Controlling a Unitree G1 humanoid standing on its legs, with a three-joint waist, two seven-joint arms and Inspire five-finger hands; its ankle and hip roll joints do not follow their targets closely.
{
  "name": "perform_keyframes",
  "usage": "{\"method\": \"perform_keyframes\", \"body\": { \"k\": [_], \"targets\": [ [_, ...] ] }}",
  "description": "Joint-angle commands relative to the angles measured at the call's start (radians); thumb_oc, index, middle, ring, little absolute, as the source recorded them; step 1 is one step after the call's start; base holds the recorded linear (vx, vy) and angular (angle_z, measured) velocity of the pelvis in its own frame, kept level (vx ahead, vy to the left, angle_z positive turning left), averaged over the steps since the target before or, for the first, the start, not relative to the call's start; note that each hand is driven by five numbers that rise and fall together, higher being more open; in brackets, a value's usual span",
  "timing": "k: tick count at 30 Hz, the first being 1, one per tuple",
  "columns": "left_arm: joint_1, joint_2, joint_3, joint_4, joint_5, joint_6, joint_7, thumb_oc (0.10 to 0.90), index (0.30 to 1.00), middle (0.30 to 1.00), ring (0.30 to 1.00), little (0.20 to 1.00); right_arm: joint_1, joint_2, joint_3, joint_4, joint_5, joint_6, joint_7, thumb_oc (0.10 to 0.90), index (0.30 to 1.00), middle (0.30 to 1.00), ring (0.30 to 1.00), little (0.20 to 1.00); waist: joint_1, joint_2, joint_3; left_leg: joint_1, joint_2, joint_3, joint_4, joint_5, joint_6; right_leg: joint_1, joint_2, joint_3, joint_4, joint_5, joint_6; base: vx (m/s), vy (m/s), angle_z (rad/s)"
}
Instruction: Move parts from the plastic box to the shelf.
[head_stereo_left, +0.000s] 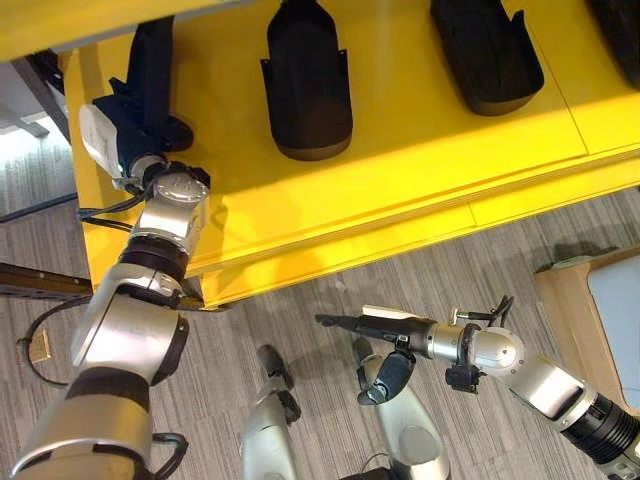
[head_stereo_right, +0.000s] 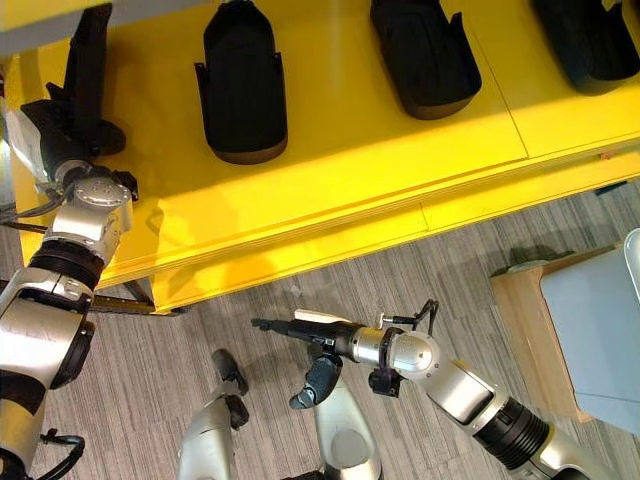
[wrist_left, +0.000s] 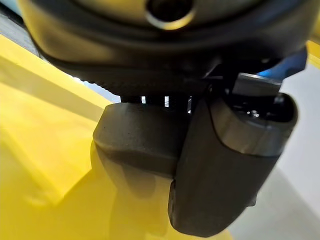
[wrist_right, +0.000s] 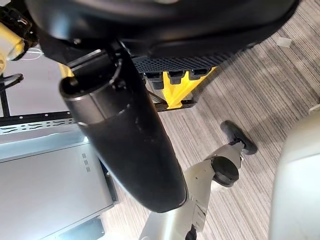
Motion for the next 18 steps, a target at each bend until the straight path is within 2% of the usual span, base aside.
{"method": "perform_keyframes", "body": {
  "k": [1, 5, 18],
  "targets": [
    [0.066, -0.036, 0.053, 0.032, -0.090, 0.003, -0.025, 0.400, 0.300, 0.300, 0.300, 0.300, -0.063, 0.069, -0.021, -0.060, 0.067, -0.059, 0.005, 0.900, 1.000, 1.000, 1.000, 1.000, -0.001, -0.045, -0.047, 0.003, -0.018, -0.058, 0.083, -0.136, -0.012, 0.014, 0.003, -0.051, -0.049, -0.015, -0.001, 0.04, -0.023, 0.04],
    [0.106, -0.046, 0.076, 0.028, -0.092, 0.000, -0.043, 0.400, 0.300, 0.300, 0.300, 0.300, -0.050, 0.074, -0.022, -0.072, 0.059, -0.035, 0.016, 0.900, 1.000, 1.000, 1.000, 1.000, 0.000, -0.040, -0.062, 0.021, -0.009, -0.063, 0.084, -0.123, -0.018, 0.041, 0.005, -0.054, -0.050, -0.021, -0.006, 0.04, -0.027, 0.03],
    [0.235, -0.083, 0.123, 0.000, -0.088, 0.007, -0.089, 0.400, 0.300, 0.300, 0.300, 0.300, 0.024, 0.053, -0.050, -0.092, 0.042, -0.022, 0.075, 0.900, 1.000, 1.000, 1.000, 1.000, -0.009, -0.026, -0.098, 0.073, 0.027, -0.062, 0.070, -0.088, -0.032, 0.111, 0.011, -0.062, -0.069, -0.025, -0.013, 0.05, -0.008, -0.03]
  ]
}}
